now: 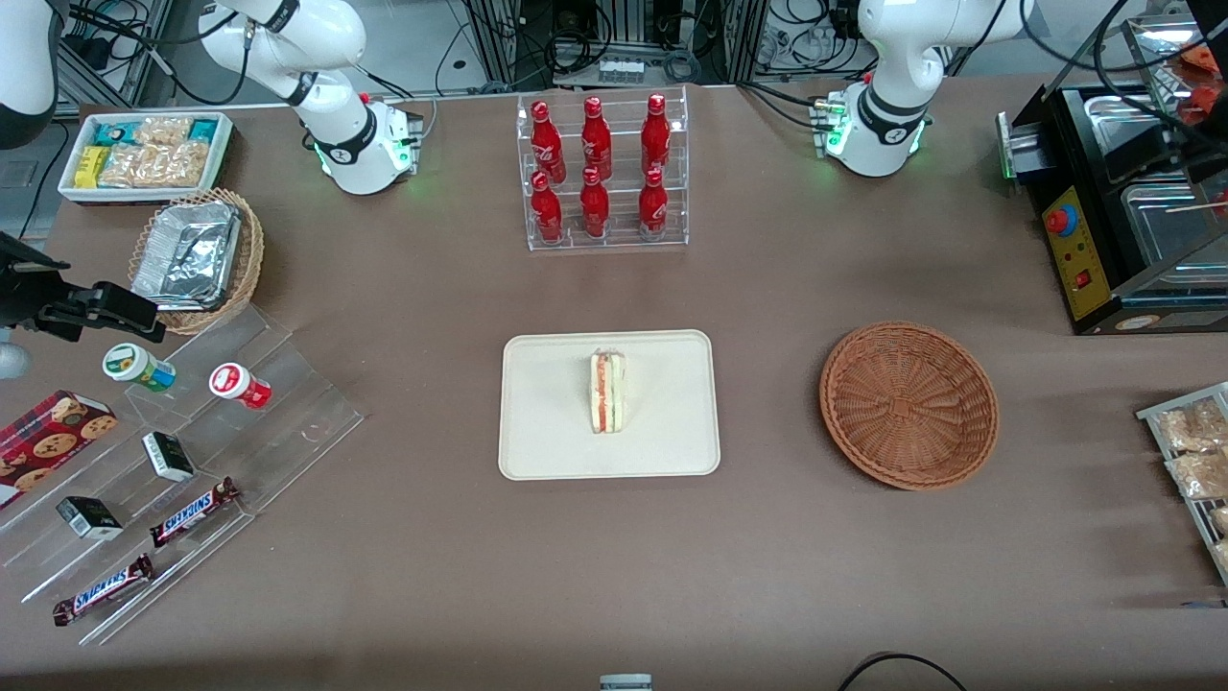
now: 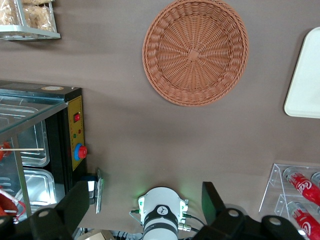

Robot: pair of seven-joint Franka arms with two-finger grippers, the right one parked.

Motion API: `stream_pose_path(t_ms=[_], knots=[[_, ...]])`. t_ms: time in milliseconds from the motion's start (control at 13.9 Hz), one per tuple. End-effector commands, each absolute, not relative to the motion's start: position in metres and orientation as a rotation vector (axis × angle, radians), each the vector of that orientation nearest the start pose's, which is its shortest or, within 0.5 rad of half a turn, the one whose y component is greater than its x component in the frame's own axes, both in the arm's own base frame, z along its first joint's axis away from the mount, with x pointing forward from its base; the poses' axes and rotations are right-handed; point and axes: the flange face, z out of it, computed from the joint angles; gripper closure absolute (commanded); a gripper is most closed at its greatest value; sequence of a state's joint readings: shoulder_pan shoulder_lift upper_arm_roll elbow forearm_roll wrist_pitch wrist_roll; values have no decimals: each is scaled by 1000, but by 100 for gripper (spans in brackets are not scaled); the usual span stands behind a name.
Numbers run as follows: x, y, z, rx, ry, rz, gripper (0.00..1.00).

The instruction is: Place sandwich from basket to tray

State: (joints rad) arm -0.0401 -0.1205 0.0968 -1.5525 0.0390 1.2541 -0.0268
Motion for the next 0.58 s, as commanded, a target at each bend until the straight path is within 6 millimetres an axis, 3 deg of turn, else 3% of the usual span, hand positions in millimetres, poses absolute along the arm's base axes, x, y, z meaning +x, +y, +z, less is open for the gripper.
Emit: stream_pose_path(t_ms=[0,288,360,504], knots=[[470,34,669,-3150,-86,231,1],[482,39,668,-3146,-107,220,1],[485,23,668,-3125,-59,219,1],[490,21,667,-3124,-66,224,1]])
